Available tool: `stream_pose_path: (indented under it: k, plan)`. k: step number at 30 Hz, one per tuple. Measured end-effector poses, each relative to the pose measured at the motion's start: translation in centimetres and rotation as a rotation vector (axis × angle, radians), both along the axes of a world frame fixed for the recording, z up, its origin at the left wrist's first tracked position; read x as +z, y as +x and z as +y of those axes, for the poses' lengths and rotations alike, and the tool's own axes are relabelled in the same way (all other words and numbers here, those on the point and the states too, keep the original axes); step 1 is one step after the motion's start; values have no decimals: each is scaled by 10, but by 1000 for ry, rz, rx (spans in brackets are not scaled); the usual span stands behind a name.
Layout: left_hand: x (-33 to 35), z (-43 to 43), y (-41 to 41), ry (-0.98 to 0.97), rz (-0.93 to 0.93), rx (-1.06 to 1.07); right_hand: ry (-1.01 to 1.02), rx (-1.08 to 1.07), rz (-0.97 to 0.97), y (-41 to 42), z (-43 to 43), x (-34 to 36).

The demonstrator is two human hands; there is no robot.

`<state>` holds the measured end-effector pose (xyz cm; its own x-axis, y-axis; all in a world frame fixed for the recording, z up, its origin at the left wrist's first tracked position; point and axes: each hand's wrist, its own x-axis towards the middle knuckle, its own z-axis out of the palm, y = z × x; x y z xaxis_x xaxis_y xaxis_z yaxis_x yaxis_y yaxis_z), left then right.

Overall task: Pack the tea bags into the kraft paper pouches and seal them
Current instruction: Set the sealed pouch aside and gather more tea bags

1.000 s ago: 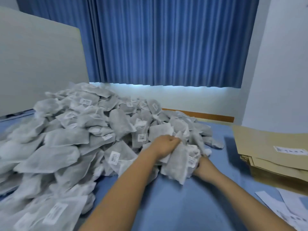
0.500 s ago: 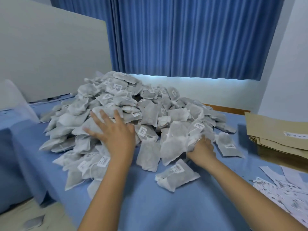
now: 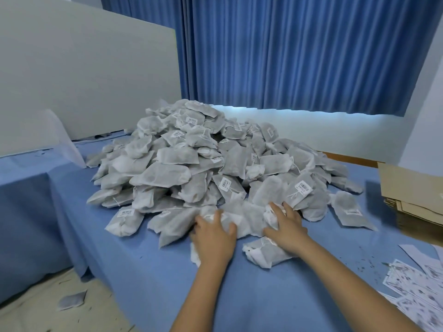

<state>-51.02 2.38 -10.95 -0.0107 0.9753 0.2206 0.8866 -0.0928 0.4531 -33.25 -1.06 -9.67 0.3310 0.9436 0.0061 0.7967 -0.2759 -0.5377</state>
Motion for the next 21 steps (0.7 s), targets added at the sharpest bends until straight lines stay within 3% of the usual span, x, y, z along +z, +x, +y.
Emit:
stream_pose_path:
  k: [3,5,7,8,11,12,13,15,17,19,21]
  plan:
    - [6,-4,28,14,-119,-292,26,-46,-44,1,1,-3]
    - [11,0,32,17,-72,-376,31,-74,-46,5,1,-5]
    - [17,6,22,171,99,-317,45,-77,-57,9,0,-8]
    - [22,10,15,305,101,-246,56,-77,-60,10,1,-9]
    - [46,41,-13,638,-144,-16,88,-101,-66,7,4,-13]
    - [53,59,-22,688,-126,65,100,-115,-69,5,5,-14]
    - [61,79,-30,634,-50,139,113,-130,-68,4,6,-16]
    - [71,116,-37,348,86,175,130,-153,-66,4,9,-18]
    - [68,143,-34,138,-10,22,116,-156,-76,4,11,-19]
    - [60,155,-28,104,-174,-138,114,-161,-96,5,15,-20]
    - [53,155,-21,162,-210,-183,134,-181,-108,4,20,-19]
